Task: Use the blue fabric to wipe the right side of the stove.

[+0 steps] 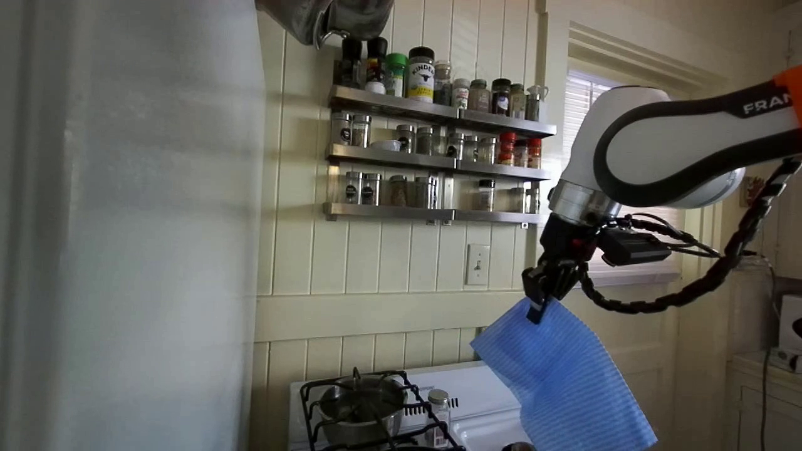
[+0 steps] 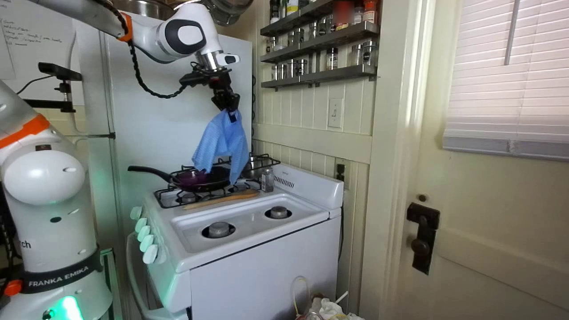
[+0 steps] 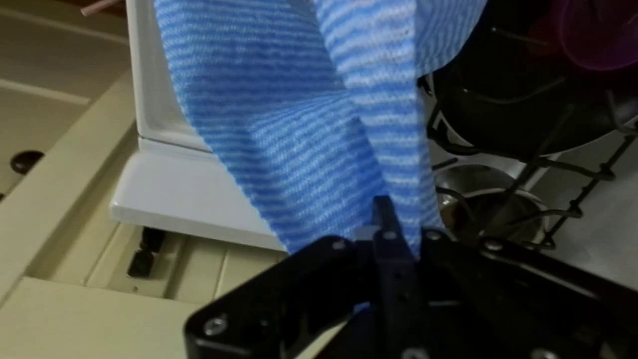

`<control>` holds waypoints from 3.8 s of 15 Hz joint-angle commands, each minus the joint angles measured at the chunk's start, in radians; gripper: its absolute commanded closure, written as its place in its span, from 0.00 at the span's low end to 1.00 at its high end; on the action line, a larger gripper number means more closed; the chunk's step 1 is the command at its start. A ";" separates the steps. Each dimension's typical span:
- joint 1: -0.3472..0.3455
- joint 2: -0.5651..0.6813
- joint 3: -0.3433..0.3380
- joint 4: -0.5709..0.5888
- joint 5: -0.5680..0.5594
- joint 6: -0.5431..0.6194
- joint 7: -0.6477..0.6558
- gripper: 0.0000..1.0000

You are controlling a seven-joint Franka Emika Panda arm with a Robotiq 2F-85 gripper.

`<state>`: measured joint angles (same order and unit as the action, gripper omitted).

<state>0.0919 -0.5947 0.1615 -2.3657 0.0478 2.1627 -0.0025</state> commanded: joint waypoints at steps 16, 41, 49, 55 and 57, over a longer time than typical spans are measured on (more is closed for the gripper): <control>0.032 0.449 -0.228 -0.068 0.285 0.203 -0.275 1.00; 0.002 0.265 -0.093 -0.088 0.205 0.340 -0.158 0.85; -0.038 0.050 -0.092 -0.165 0.025 0.157 0.003 1.00; -0.026 0.064 -0.100 -0.143 0.042 0.167 0.012 0.50; -0.047 0.095 -0.100 -0.141 0.025 0.205 0.026 0.49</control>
<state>0.0584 -0.5314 0.0682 -2.5104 0.0937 2.3344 0.0063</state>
